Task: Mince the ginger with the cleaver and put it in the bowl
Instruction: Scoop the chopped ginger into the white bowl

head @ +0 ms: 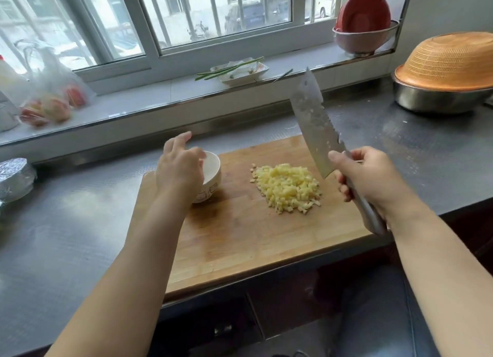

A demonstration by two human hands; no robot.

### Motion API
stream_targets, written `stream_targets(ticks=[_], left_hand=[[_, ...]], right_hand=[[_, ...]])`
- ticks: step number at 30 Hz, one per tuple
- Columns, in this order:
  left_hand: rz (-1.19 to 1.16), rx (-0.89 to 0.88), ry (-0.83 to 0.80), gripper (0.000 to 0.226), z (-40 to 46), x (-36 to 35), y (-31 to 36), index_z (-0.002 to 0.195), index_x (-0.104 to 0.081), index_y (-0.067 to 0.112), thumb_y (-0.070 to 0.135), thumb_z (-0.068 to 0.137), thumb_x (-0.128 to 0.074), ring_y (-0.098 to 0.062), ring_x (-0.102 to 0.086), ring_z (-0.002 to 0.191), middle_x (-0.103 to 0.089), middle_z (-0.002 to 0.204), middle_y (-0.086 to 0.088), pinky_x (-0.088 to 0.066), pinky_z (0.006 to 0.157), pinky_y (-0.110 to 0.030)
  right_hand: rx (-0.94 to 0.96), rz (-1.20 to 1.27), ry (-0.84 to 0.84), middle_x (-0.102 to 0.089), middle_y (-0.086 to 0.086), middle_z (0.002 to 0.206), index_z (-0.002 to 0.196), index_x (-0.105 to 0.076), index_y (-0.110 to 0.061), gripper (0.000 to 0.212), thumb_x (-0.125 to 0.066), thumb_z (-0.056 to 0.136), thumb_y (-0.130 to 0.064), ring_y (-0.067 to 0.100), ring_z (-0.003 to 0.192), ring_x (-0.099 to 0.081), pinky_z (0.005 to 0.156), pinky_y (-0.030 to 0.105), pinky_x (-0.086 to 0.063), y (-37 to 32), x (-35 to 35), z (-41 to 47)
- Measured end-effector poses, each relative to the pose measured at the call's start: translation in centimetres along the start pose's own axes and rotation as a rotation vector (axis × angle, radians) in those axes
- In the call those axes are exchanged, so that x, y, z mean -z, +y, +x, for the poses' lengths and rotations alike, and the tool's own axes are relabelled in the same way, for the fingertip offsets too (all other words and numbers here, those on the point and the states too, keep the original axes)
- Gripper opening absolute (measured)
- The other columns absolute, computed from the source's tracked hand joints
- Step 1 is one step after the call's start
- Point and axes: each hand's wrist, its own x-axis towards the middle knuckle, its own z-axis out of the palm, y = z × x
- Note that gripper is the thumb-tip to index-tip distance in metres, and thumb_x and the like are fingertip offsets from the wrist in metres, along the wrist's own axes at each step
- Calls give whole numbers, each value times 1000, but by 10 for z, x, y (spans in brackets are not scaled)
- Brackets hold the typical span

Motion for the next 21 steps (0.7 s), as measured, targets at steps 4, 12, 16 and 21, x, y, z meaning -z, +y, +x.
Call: stream_targets(ticks=[4,12,16,21], left_hand=[[-402,-194,-20,38,-12,-2,62,132,-56,14,27,96,-56,-18,-40,132,-47,143,-3,-27,104,-23],[-671,192,-434,60,-6,-74,94,143,-40,10,50,101,-24,-25,-39,136,-46,144,-9,-29,108,-32],[-512,153,-484,67,7,-82,96,144,-39,11,54,100,-14,-29,-37,138,-45,146,-11,-26,114,-44],[-684,112,-587,90,5,-77,110,144,-39,10,72,86,-7,-27,-40,136,-45,145,-11,-29,114,-46]], right_hand=[[-152,24,26,-58,8,58,90,-51,-8,19,-52,101,-24,13,37,-47,35,24,-41,9,33,13],[-348,-33,35,-65,14,70,105,-58,0,28,-44,105,-24,14,47,-46,33,19,-41,35,67,16],[-423,-47,7,-66,13,66,101,-58,-2,27,-44,105,-25,13,44,-48,34,20,-42,44,67,19],[-476,-108,-73,-68,16,69,98,-58,0,30,-45,105,-26,18,49,-57,41,25,-48,40,57,24]])
